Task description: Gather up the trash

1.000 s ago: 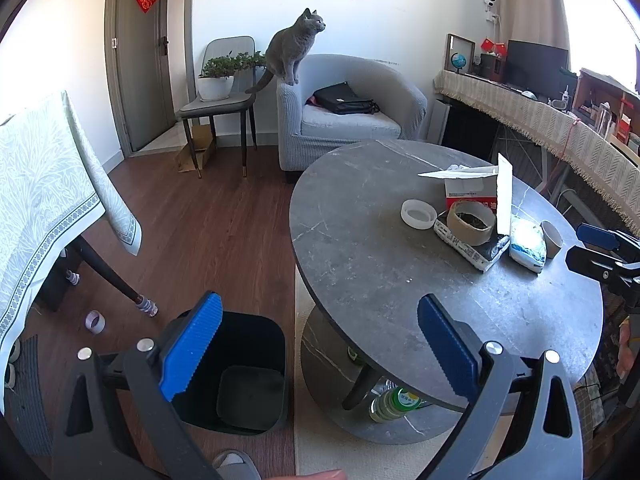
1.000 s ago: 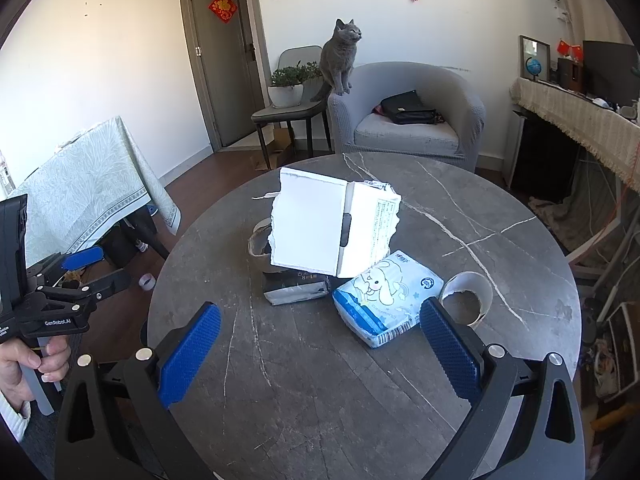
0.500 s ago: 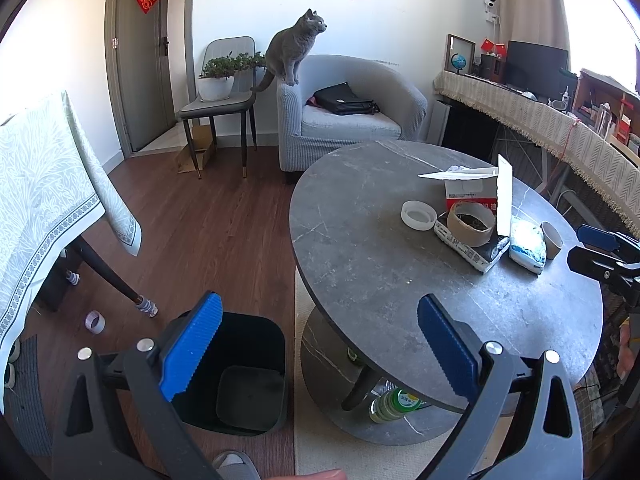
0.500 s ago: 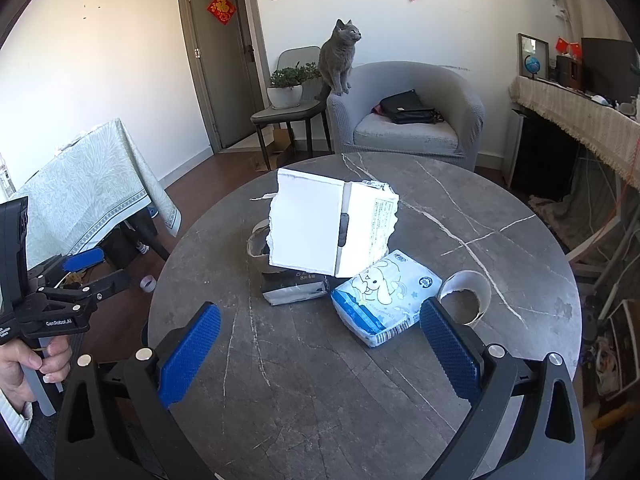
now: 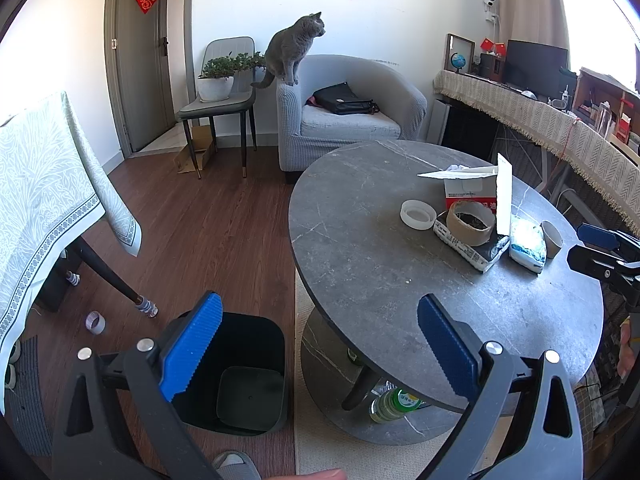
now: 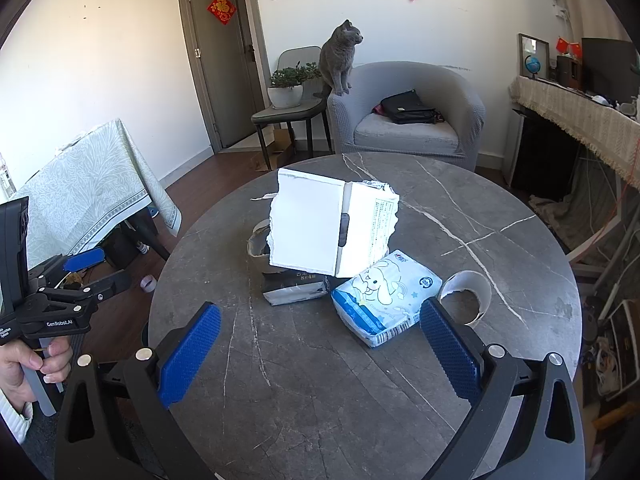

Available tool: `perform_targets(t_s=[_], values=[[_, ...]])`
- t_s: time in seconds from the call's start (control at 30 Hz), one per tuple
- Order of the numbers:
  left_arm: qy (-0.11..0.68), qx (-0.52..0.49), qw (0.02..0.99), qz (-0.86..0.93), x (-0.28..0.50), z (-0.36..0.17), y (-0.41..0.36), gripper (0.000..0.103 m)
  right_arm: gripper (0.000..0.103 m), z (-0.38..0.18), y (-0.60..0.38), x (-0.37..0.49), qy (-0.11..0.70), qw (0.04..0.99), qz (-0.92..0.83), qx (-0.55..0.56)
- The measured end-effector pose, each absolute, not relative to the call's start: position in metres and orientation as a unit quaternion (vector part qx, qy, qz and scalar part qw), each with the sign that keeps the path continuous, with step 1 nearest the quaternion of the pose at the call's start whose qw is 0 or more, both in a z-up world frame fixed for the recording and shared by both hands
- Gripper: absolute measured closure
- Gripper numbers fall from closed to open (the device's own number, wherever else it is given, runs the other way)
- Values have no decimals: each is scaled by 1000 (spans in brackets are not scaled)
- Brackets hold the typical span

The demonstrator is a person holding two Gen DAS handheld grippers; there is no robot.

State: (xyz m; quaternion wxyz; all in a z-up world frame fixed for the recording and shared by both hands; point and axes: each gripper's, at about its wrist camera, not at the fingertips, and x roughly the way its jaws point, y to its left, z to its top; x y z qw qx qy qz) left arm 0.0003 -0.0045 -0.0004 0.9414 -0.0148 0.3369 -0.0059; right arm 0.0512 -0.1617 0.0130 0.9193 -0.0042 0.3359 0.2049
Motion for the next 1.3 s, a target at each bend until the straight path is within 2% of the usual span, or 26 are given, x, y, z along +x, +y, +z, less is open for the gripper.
perform_targets(t_s=[1.3], values=[[337,-8,941,-21,-1,0,-20,3,3,14,-173,49,335,921,200,3]])
